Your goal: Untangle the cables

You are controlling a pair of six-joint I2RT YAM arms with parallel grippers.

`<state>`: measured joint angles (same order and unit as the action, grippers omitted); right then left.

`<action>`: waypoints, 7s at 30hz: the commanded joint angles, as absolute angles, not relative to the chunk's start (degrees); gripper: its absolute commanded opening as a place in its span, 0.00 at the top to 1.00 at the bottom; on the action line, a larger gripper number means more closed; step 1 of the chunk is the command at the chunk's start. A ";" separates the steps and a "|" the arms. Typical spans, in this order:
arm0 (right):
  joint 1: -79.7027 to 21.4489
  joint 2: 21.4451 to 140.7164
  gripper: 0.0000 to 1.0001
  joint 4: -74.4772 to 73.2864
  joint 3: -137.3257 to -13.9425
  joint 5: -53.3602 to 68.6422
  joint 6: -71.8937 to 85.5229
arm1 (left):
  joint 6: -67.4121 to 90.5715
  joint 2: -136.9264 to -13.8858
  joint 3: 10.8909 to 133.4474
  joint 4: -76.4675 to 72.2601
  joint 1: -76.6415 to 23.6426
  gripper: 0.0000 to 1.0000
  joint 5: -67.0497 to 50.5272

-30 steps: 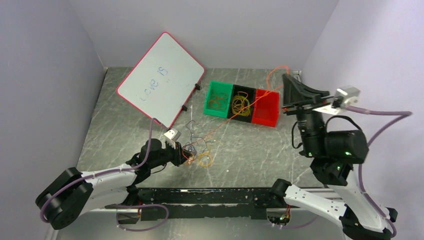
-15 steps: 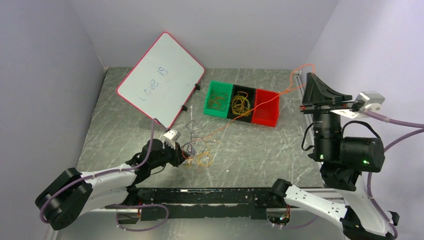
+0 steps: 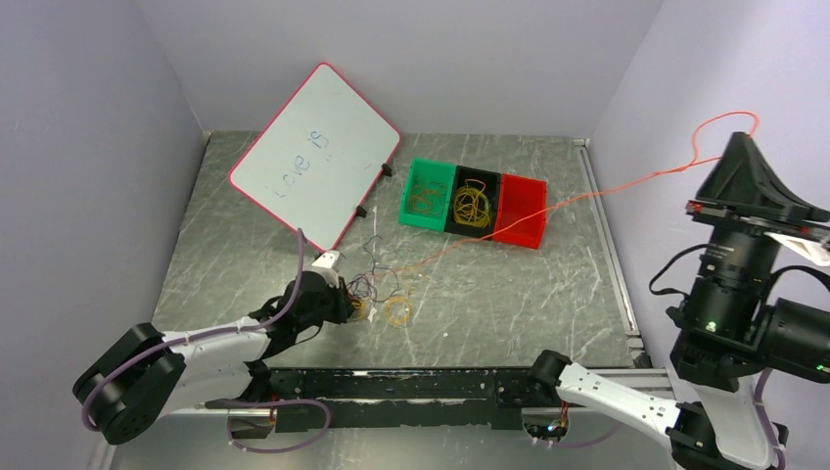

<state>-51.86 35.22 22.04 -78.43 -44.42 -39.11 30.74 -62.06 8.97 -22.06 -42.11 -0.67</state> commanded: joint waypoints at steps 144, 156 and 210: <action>-58.10 26.68 0.45 -5.82 -44.28 -21.69 -1.05 | 1.91 -81.62 89.52 11.98 -48.98 0.93 -11.44; -58.15 36.10 0.22 10.53 -39.67 -9.90 -10.70 | 0.77 -79.73 91.63 14.70 -48.79 0.93 -14.19; -53.08 53.98 0.44 25.56 -43.95 7.66 -4.44 | 0.57 -65.83 82.79 14.43 -48.78 0.93 -21.60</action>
<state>-53.25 52.51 20.21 -43.13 6.76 -6.52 0.03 -66.76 82.89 16.12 -48.95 -20.03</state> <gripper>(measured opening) 0.603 0.076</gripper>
